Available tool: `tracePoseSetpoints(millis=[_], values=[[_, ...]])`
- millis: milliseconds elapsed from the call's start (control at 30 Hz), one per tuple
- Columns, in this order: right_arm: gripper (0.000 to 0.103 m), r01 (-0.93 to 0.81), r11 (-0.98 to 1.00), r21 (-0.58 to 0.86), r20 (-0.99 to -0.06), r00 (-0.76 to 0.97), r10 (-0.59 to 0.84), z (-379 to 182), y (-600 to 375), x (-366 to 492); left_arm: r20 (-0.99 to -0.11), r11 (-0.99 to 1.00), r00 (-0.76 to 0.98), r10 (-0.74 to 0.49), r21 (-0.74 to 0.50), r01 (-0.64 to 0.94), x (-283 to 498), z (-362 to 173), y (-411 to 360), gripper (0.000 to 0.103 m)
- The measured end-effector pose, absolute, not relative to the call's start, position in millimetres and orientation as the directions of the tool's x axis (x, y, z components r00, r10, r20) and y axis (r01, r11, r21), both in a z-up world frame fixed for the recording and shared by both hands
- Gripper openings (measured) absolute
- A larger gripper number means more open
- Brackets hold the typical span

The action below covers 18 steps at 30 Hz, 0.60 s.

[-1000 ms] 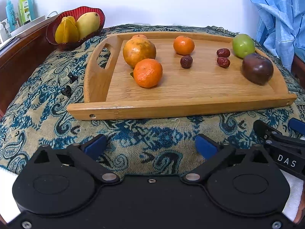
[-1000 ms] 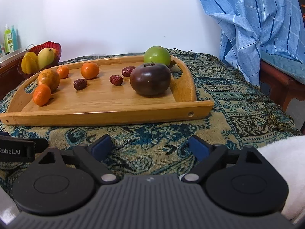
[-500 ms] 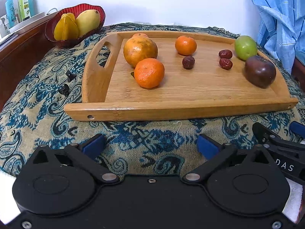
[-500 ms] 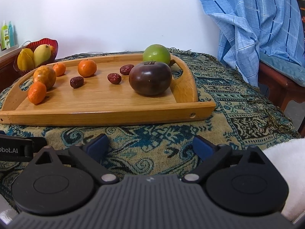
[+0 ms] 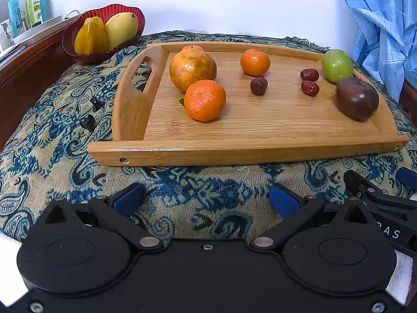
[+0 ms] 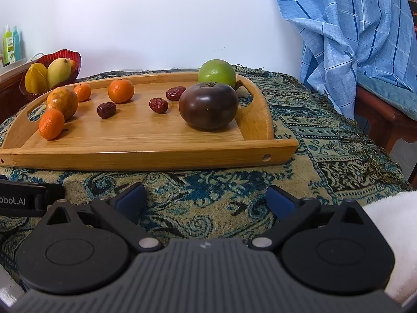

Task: Organize fruits

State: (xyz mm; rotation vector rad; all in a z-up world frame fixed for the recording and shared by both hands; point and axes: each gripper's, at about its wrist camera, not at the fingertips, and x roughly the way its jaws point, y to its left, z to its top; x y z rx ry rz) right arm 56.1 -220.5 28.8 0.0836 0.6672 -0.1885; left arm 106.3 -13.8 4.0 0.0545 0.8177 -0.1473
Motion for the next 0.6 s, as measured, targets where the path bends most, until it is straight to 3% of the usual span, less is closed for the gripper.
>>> tracePoseSetpoints(millis=[600], values=[[0.103, 0.187, 0.982, 0.019, -0.625, 0.769, -0.134, 28.5, -221.0, 56.7, -0.731, 0.989, 0.674, -0.109, -0.008, 0.151, 106.8, 4.0, -13.9, 0.103]])
